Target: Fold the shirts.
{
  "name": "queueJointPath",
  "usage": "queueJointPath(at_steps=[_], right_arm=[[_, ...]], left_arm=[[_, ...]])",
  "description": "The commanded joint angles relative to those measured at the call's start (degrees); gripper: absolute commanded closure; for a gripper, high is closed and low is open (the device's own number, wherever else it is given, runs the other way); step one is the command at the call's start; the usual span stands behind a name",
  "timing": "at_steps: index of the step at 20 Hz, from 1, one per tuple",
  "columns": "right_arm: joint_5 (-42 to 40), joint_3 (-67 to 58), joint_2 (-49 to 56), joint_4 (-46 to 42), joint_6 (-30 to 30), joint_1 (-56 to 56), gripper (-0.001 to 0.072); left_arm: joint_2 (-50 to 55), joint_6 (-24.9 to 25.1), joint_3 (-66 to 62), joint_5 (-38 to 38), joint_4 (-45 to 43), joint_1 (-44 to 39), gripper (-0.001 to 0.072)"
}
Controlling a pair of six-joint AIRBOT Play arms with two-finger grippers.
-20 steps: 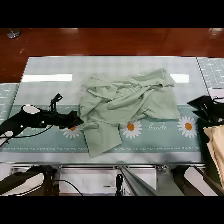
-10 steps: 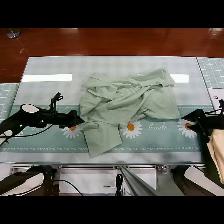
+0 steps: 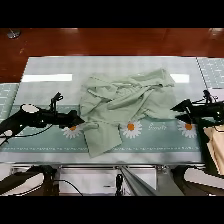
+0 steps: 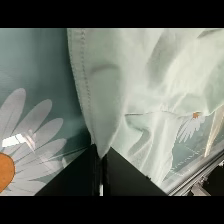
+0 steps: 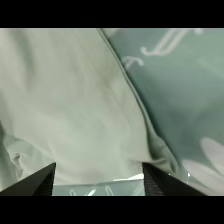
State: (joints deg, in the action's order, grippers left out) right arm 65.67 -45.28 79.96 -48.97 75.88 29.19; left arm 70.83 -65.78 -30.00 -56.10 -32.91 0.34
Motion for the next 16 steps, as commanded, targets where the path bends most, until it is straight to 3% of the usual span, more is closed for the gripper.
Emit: queueJointPath(at_steps=[1, 9, 10, 12, 16], right_arm=[[-2.60, -1.90, 2.73, 0.17, 1.33, -4.87, 0.0091], [-7.26, -1.92, 2.89, -0.37, 4.24, -9.25, 0.0115], [-7.85, -1.92, 3.02, -0.20, 4.31, -9.84, 0.0243], [-8.57, -2.08, 3.04, 0.52, 1.75, -10.84, 0.0689], [-1.97, -11.15, 2.64, 0.42, -1.29, -10.80, 0.0693]], left_arm=[[0.04, 0.00, -0.07, 0.04, 0.00, 0.00, 0.0672], [0.04, 0.00, -0.04, 0.04, 0.00, 0.00, 0.0672], [0.04, -0.02, -0.07, 0.04, 0.00, 0.00, 0.0672], [0.04, 0.00, -0.07, 0.04, -0.02, 0.00, 0.0671], [-0.85, 0.00, -4.74, -1.66, 0.00, 0.39, 0.0673]])
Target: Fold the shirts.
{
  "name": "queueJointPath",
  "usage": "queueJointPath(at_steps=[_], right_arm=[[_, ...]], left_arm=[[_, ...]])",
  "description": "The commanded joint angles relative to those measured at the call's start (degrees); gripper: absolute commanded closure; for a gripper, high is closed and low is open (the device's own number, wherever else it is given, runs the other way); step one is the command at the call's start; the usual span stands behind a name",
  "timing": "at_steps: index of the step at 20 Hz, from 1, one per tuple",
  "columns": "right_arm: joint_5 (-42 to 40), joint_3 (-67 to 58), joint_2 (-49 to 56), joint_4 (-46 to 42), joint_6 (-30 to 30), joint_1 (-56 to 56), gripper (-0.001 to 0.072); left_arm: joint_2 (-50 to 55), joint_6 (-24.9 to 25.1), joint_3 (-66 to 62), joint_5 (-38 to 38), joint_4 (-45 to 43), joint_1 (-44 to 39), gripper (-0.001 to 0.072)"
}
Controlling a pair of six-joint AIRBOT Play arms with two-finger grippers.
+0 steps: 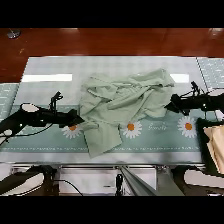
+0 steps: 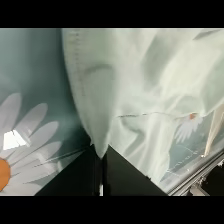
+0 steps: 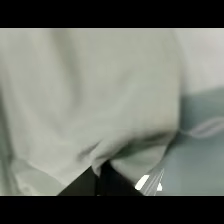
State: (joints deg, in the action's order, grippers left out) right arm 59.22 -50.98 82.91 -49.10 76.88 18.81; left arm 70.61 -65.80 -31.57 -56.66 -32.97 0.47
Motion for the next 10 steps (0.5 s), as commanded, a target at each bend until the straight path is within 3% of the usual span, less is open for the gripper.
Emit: queueJointPath(at_steps=[1, 4, 7, 10], right_arm=[[6.51, -10.36, -0.90, 0.66, -2.14, -0.44, 0.0693], [11.61, -31.69, -2.51, 0.61, 0.61, -0.46, 0.0694], [18.03, -55.65, -2.51, 0.61, 3.93, -0.46, 0.0694], [23.71, -70.60, -5.27, 0.59, 2.86, -0.42, 0.0694]], left_arm=[[-1.55, -0.02, -6.99, -1.73, 0.07, 0.28, 0.0673], [-4.24, -0.74, -25.20, -1.22, 0.07, 0.28, 0.0673], [-4.50, -4.48, -47.32, 1.64, -0.37, 0.42, 0.0673], [-4.79, -11.72, -65.99, 1.66, -10.01, 0.59, 0.0673]])
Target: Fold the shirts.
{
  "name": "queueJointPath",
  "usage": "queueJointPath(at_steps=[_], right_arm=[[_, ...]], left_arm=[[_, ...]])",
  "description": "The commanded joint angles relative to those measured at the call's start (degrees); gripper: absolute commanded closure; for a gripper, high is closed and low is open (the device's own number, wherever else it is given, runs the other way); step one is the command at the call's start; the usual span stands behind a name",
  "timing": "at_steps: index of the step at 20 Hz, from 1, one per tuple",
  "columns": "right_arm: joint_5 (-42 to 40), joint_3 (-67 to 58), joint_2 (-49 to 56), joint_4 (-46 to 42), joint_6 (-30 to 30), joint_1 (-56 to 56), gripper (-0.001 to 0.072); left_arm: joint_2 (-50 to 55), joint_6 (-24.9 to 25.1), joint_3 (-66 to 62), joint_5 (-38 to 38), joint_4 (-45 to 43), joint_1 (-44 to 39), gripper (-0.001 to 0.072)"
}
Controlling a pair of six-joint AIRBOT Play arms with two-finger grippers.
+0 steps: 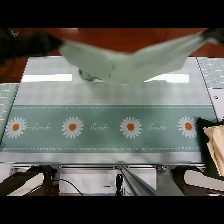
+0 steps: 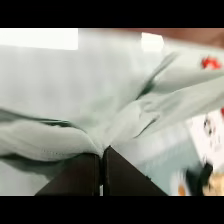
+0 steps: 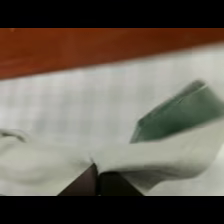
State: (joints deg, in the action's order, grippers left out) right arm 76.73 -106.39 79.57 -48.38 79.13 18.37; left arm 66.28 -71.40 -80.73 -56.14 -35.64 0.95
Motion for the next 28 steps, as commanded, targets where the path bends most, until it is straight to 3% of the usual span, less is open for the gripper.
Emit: queueJointPath(at_steps=[1, 3, 5, 10, 17, 21, 24, 28], right_arm=[[5.44, -15.47, -4.92, -0.26, 0.76, 0.02, 0.0694], [6.93, -15.50, -10.69, -1.66, 0.83, 0.02, 0.0694], [10.54, -15.50, -16.68, -3.37, 1.16, 0.02, 0.0694], [12.68, -11.28, -31.21, -10.69, 5.03, 0.02, 0.0693], [15.87, -7.10, -41.03, -10.67, 6.27, 0.02, 0.0694], [15.41, -2.75, -40.81, -10.60, 6.23, 0.02, 0.0694], [9.38, 10.82, -40.65, -5.62, 5.81, 0.00, 0.0694], [3.04, 30.67, -34.86, -2.27, -0.92, -0.02, 0.0694]], left_arm=[[-0.68, -7.69, -21.49, 0.96, -12.09, 0.11, 0.0673], [-1.92, -10.88, -29.57, -1.60, -20.17, 0.11, 0.0673], [-4.87, -10.99, -35.23, -6.21, -24.15, 0.11, 0.0674], [-16.98, -13.40, -36.22, -16.37, -35.26, 0.11, 0.0673], [-25.44, -13.38, -36.09, -29.55, -38.53, 0.11, 0.0673], [-25.18, -14.53, -30.21, -29.59, -40.09, 0.11, 0.0673], [-23.61, -14.84, -19.21, -28.15, -40.06, 0.11, 0.0673], [-17.40, -14.88, -2.67, -20.83, -39.93, 0.09, 0.0673]])
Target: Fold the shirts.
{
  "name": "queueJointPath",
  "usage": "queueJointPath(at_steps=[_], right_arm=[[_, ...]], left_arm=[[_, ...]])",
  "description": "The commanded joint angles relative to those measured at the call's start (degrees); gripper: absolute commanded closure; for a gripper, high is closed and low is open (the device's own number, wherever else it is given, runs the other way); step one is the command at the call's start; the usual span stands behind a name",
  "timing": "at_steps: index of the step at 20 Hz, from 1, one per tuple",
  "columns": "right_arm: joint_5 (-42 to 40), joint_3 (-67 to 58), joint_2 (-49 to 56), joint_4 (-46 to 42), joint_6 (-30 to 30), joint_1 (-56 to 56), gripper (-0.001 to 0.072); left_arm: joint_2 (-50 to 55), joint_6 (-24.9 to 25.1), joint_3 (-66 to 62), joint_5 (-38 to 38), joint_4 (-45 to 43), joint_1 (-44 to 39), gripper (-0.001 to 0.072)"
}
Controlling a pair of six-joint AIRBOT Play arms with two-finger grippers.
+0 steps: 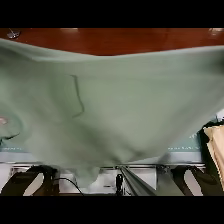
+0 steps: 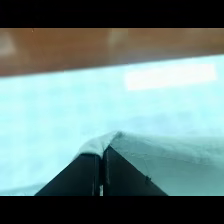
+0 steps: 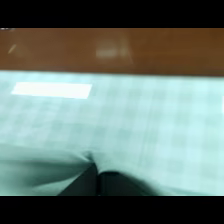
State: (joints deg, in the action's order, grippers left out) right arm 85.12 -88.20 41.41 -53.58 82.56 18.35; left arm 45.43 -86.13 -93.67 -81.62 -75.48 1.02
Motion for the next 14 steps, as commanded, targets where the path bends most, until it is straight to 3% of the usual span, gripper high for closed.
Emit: queueJointPath(at_steps=[1, 4, 8, 11, 14], right_arm=[[-7.72, 16.06, 6.16, 2.89, -5.92, 0.00, 0.0694], [-15.39, 20.22, 19.93, 3.76, -9.86, -0.02, 0.0694], [-22.34, 12.92, 40.17, 8.83, -11.28, 0.00, 0.0694], [-22.53, 4.22, 51.25, 10.49, -9.57, -1.31, 0.0694], [-22.73, -2.97, 58.14, 9.40, -6.03, -3.13, 0.0694]], left_arm=[[5.79, -0.50, 14.25, 8.13, 0.04, 0.02, 0.0673], [14.99, -3.15, 21.59, 20.04, 1.40, -0.09, 0.0672], [29.57, -3.19, 21.18, 33.83, 8.59, -0.09, 0.0673], [38.34, -5.31, 19.17, 38.64, 13.79, -0.09, 0.0673], [43.41, -5.25, 18.73, 38.25, 18.10, -0.09, 0.0672]])
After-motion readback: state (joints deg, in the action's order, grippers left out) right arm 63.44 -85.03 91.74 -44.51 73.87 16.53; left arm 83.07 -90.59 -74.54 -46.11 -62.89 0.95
